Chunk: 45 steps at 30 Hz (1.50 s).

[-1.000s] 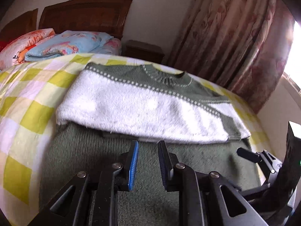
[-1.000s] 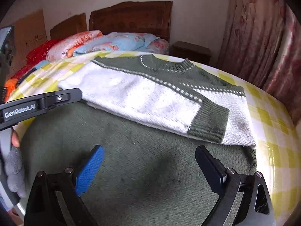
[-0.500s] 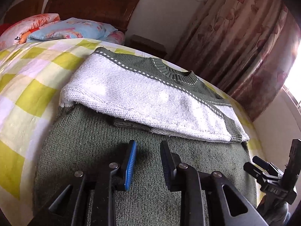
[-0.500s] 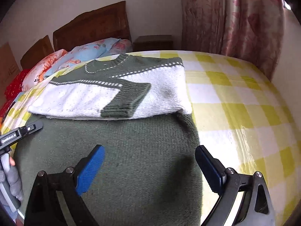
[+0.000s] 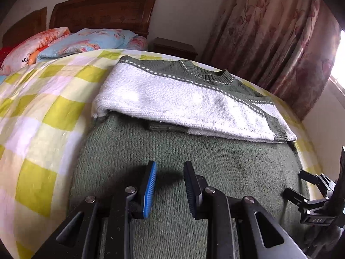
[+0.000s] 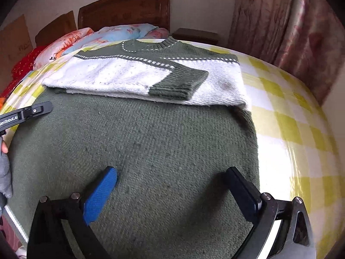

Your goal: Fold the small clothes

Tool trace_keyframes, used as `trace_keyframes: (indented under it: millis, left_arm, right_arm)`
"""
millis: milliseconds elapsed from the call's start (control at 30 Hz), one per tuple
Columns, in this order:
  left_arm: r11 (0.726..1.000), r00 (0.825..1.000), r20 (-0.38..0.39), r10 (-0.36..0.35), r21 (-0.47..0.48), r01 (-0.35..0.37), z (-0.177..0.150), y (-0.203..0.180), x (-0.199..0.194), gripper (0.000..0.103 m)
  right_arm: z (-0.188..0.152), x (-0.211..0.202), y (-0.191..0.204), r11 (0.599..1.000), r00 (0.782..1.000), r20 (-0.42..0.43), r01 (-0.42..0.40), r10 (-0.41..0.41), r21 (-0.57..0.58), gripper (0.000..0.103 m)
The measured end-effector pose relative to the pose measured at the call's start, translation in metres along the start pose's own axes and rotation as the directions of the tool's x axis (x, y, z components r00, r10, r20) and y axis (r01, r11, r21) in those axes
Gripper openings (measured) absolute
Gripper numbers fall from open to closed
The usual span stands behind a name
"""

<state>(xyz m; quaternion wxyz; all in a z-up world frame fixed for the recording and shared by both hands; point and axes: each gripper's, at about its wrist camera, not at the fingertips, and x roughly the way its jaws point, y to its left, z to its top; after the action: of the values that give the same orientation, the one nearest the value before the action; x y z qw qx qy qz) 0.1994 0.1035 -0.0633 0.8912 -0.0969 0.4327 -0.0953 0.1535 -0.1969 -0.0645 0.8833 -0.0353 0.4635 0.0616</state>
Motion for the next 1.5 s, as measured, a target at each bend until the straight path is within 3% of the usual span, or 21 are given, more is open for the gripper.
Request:
trace_keyframes:
  millis: [100, 200, 267, 333, 400, 533, 667, 867, 933, 1000, 1100, 1200, 1500]
  left_arm:
    - [0.999, 0.999, 0.009, -0.041, -0.011, 0.041, -0.012, -0.008, -0.012, 0.026]
    - [0.990, 0.995, 0.001, -0.099, 0.105, 0.099, -0.024, -0.042, -0.008, 0.026]
    - [0.981, 0.999, -0.023, -0.043, 0.189, 0.047, -0.032, -0.062, 0.001, 0.026]
    - [0.979, 0.999, -0.025, -0.028, 0.202, 0.033, -0.032, -0.065, 0.001, 0.027]
    - [0.982, 0.999, -0.028, -0.041, 0.183, 0.045, -0.033, -0.057, -0.004, 0.027]
    - [0.972, 0.999, -0.015, 0.036, 0.234, -0.032, -0.044, -0.052, -0.015, 0.027]
    - [0.970, 0.998, 0.002, 0.063, 0.237, -0.061, -0.057, -0.039, -0.027, 0.027]
    - [0.965, 0.993, 0.017, 0.118, 0.235, -0.119, -0.060, -0.043, -0.031, 0.027]
    - [0.963, 0.996, 0.008, 0.086, 0.256, -0.085, -0.065, -0.054, -0.030, 0.027]
    - [0.949, 0.994, 0.025, 0.102, 0.297, -0.105, -0.071, -0.064, -0.030, 0.027]
    - [0.941, 0.993, 0.036, 0.108, 0.317, -0.114, -0.074, -0.065, -0.031, 0.029]
    - [0.950, 0.996, 0.031, 0.088, 0.300, -0.093, -0.073, -0.057, -0.033, 0.033]
    - [0.950, 0.995, 0.040, 0.087, 0.298, -0.095, -0.081, -0.043, -0.045, 0.035]
  right_arm:
    - [-0.002, -0.008, 0.001, 0.998, 0.999, 0.014, 0.052, -0.052, 0.031, 0.103]
    - [0.000, -0.019, 0.027, 0.999, 0.996, 0.086, -0.031, 0.032, -0.009, 0.103]
    - [0.000, -0.017, 0.052, 0.994, 0.994, 0.082, -0.058, 0.066, -0.092, 0.103]
    - [-0.003, -0.003, 0.068, 0.987, 0.999, 0.019, -0.036, 0.040, -0.157, 0.103]
    - [-0.003, -0.003, 0.056, 0.992, 0.998, 0.005, -0.064, 0.064, -0.105, 0.103]
    - [-0.010, -0.008, 0.030, 0.997, 0.999, -0.003, -0.050, 0.050, -0.058, 0.103]
    - [-0.021, -0.016, 0.011, 0.999, 0.999, -0.002, -0.038, 0.038, -0.018, 0.103]
    - [-0.022, -0.022, 0.019, 0.999, 1.000, 0.018, 0.008, -0.008, -0.031, 0.103]
    - [-0.023, -0.028, 0.032, 0.998, 0.998, 0.044, -0.038, 0.040, -0.049, 0.103]
    - [-0.025, -0.027, 0.050, 0.993, 0.996, 0.045, -0.078, 0.083, -0.092, 0.103]
    - [-0.031, -0.020, 0.073, 0.981, 0.998, 0.023, -0.059, 0.064, -0.185, 0.103]
    - [-0.032, -0.018, 0.060, 0.985, 0.995, -0.005, -0.101, 0.101, -0.139, 0.103]
    - [-0.051, -0.031, 0.034, 0.991, 0.997, -0.002, -0.077, 0.078, -0.105, 0.103]
